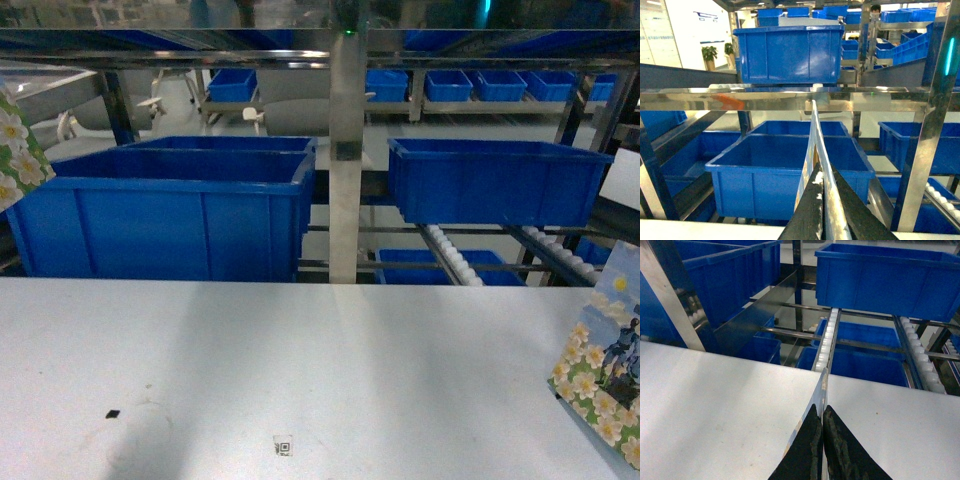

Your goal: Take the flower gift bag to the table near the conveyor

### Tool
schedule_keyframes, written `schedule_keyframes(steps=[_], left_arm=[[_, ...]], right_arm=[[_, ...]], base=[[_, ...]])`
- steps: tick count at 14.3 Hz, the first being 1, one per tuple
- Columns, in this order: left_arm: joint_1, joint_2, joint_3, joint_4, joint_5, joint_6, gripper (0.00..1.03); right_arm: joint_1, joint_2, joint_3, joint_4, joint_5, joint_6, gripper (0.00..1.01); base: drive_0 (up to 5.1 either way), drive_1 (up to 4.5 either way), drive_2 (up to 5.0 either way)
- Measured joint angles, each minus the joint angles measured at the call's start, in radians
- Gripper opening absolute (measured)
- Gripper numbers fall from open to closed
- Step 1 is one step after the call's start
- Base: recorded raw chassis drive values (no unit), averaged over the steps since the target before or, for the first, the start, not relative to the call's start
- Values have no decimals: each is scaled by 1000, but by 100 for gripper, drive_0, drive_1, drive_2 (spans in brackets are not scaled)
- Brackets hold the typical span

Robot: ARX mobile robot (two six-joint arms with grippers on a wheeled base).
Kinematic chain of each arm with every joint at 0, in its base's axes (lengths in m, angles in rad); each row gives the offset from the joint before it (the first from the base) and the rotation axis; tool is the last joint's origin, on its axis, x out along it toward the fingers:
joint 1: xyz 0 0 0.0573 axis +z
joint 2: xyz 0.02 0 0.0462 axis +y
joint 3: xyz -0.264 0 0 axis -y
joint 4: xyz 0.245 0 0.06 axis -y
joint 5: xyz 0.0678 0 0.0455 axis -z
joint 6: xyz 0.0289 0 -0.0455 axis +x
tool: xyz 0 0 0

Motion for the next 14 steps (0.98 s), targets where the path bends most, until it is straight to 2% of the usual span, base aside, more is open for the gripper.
schedule_keyframes(steps=[3,6,8,10,11,13,14], left_arm=[[0,0,0,0,0,0,2],[0,0,0,0,0,0,2],[0,0,0,0,0,0,2],[0,-1,0,0,0,0,2],[0,-1,0,0,0,0,2],[0,-1,0,0,0,0,2],[0,-1,0,0,0,0,2]], right_arm=[[30,19,-11,47,22,7,3],[74,9,-42,63,53,25,41],[87,-69,-60,60,110,39,67],[109,-156,-98,70,147,47,94],[122,-199,-121,62,179,53,99],[117,-334,-154,-4,239,84,98],[103,-394,-169,-31,243,95,98]], base=[[0,0,0],[0,0,0],[0,0,0],[0,0,0],[0,0,0],[0,0,0],[0,0,0]])
